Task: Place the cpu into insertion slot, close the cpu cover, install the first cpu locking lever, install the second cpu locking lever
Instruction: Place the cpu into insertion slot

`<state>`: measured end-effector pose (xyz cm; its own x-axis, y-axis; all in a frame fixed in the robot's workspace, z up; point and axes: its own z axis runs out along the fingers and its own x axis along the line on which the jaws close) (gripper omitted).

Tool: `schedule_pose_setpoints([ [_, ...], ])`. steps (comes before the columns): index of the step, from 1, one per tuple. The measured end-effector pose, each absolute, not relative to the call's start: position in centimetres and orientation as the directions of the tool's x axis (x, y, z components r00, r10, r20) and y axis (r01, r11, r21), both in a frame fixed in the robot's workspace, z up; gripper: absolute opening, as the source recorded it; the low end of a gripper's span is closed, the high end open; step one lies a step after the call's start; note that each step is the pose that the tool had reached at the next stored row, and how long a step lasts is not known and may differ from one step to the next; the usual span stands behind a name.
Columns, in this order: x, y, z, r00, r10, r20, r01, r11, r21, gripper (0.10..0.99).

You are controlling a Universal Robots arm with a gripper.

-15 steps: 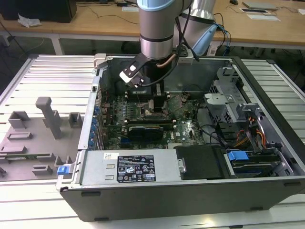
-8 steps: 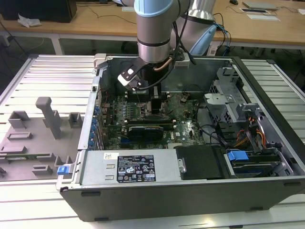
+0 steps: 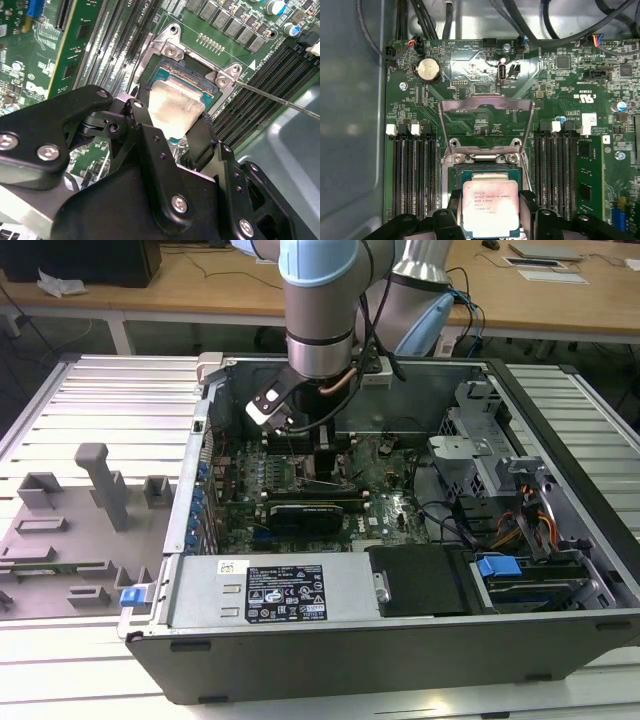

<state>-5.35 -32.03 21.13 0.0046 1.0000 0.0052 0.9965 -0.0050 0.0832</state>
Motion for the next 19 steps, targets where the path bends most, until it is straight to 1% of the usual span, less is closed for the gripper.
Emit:
schedule_pose_setpoints([
  [5, -5.4, -31.9, 20.5, 0.022, 1.000, 0.005, 0.996, -0.022, 0.083, 0.541],
  [19, -5.4, -31.7, 19.9, 0.026, 1.000, 0.005, 0.996, -0.026, 0.083, 0.541],
])
